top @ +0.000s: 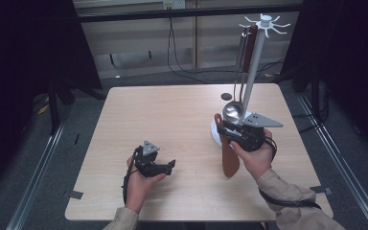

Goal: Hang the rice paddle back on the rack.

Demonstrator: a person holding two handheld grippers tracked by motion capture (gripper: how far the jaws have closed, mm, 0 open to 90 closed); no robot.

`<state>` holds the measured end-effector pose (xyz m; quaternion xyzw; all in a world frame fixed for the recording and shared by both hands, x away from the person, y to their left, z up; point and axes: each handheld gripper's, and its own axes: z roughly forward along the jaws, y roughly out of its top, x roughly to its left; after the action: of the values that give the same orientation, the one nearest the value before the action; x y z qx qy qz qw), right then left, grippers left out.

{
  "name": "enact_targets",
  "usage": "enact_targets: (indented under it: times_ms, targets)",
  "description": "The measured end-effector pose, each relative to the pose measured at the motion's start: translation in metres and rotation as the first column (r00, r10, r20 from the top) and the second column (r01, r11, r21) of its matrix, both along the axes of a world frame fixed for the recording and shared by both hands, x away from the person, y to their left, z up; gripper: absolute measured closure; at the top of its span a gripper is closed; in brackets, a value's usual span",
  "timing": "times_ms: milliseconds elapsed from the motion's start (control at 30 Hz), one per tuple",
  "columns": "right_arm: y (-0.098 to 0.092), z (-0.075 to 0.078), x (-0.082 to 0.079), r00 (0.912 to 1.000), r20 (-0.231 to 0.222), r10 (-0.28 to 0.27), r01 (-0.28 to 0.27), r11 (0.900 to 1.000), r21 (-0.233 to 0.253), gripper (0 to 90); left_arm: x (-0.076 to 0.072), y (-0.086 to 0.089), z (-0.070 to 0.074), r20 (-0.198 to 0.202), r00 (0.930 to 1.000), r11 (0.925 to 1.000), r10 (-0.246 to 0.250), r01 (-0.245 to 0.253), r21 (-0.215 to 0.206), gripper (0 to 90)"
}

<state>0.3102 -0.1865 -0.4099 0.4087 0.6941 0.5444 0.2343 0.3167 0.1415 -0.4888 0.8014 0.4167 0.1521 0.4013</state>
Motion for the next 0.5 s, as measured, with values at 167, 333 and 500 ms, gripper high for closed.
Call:
enact_targets:
  times_ms: [167, 333, 500]
  targets:
    - [-0.0016, 0.0036, -0.0017, 0.9997, 0.025, -0.003, 0.003, 1.000, 0.013, 67.0, -0.0002, -0.0002, -0.0008, -0.002, 1.0000, 1.0000, -0.002, 0.002, 0.007, 15.7]
    - [-0.0041, 0.0048, -0.0023, 0.9994, 0.035, -0.002, 0.001, 1.000, 0.025, 67.0, 0.0000, -0.0003, -0.0015, -0.004, 0.9999, 0.9998, -0.011, 0.011, 0.017, 15.7]
    - [-0.0048, 0.0068, -0.0038, 0.9986, 0.053, 0.000, -0.002, 1.000, 0.031, 67.0, 0.0001, -0.0006, -0.0022, -0.007, 0.9999, 0.9996, -0.016, 0.016, 0.024, 15.7]
